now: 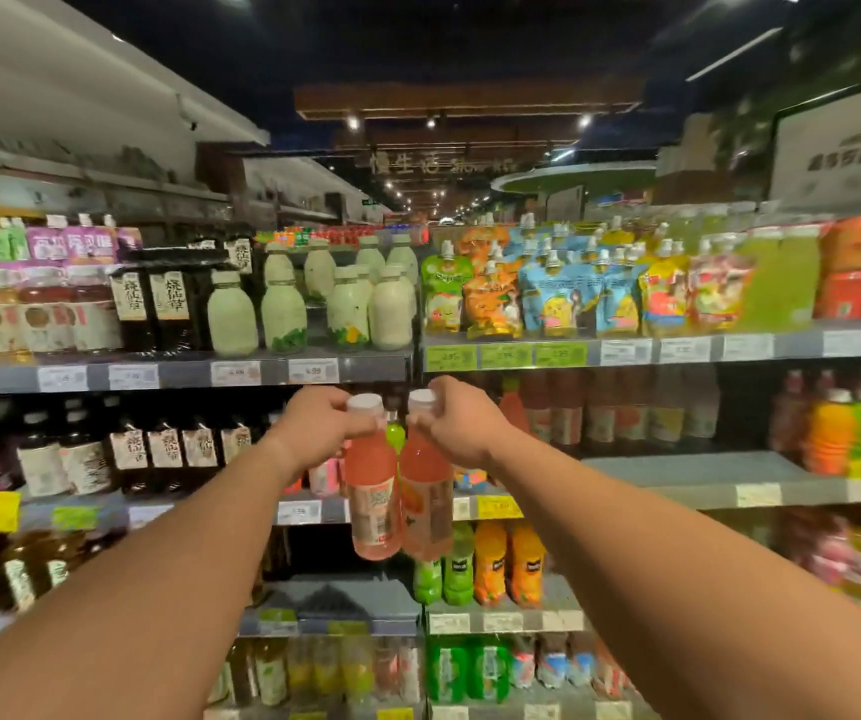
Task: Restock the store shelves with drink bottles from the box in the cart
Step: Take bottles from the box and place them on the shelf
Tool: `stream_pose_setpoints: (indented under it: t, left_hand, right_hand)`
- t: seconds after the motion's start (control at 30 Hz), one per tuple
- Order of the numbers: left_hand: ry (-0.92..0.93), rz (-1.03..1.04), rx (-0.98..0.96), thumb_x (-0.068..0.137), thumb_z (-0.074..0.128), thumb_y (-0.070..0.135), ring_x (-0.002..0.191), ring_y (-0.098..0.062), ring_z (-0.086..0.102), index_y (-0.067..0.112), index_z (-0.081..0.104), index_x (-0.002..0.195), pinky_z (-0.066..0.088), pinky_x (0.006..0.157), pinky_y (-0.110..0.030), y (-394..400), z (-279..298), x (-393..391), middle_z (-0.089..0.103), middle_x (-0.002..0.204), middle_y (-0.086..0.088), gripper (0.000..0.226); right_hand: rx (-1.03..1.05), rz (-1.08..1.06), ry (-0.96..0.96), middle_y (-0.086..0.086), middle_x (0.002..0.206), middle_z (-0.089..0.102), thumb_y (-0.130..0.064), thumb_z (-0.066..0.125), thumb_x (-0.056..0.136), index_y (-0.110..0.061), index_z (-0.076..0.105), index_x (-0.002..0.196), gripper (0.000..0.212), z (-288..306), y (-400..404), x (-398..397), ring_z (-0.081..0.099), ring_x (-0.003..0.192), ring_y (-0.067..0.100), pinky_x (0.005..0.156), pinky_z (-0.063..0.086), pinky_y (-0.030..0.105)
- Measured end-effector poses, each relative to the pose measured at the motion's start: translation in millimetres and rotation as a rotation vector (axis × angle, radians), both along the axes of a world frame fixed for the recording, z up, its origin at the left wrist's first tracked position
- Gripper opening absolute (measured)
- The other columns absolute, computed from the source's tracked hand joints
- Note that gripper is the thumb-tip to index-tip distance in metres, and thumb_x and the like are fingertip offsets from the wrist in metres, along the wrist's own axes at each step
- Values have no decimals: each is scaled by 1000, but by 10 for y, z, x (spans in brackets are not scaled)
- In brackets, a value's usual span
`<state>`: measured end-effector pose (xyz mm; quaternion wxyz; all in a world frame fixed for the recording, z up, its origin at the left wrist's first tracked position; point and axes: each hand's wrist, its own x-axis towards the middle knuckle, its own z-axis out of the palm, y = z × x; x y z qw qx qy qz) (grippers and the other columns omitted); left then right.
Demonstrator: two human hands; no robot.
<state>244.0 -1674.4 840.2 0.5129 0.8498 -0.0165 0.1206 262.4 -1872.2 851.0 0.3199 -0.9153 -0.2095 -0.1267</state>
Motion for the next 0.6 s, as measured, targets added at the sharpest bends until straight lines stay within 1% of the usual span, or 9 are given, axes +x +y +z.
stream_pose_setpoints:
  t: [0.07,0.17,0.23,0.27,0.33,0.4,0.5,0.6]
  left_hand:
    - [-21,-18,21,69,85,26,66,-15,61,9,73,83,48,56,-26,-354,-70,33,68,73,-6,26]
    - [-26,-37,15,68,86,28,70,-16,63,8,73,83,49,61,-30,-841,-181,107,73,82,-13,27]
    - [-7,-55,23,68,86,28,68,-18,61,7,73,82,48,61,-32,-1119,-242,167,71,81,-16,29]
    - [8,-62,21,67,86,29,67,-18,59,7,73,83,47,60,-31,-1246,-267,200,70,76,-15,30]
    - [16,-77,23,66,87,30,64,-14,57,8,73,81,46,57,-28,-1483,-291,270,64,67,-3,30]
    - [-8,-92,40,66,87,31,62,-10,57,11,72,77,47,55,-25,-1696,-287,363,63,66,3,27]
    - [-53,-107,81,67,86,35,63,-8,58,16,72,74,45,55,-23,-1964,-268,523,67,70,5,25]
    - [-51,-132,94,68,85,37,74,-16,64,15,73,84,50,65,-32,-2191,-261,705,72,83,-2,30]
  right_hand:
    - [-12,-45,19,13,118,62,-42,61,86,-10,49,126,52,-62,-346,-17,57,107,32,80,47,35]
    - [-10,-81,21,13,120,62,-41,63,86,-11,50,126,52,-173,-832,-27,57,108,31,82,45,33]
    - [-6,-110,41,13,123,61,-41,63,86,-11,49,129,55,-246,-1121,-23,57,110,30,84,43,33]
    - [0,-130,54,12,124,60,-42,63,86,-11,48,131,57,-282,-1256,-14,56,111,30,85,43,32]
    - [13,-168,67,11,123,61,-43,64,86,-12,48,131,56,-346,-1509,22,57,110,28,86,44,32]
    - [29,-211,71,10,122,62,-43,64,86,-13,49,130,56,-388,-1729,74,58,109,28,85,44,31]
    - [65,-276,78,8,122,63,-44,66,85,-13,49,131,58,-427,-1996,171,58,110,27,87,45,32]
    - [99,-337,55,6,119,64,-46,68,83,-14,52,128,58,-417,-2189,320,59,107,26,87,49,34]
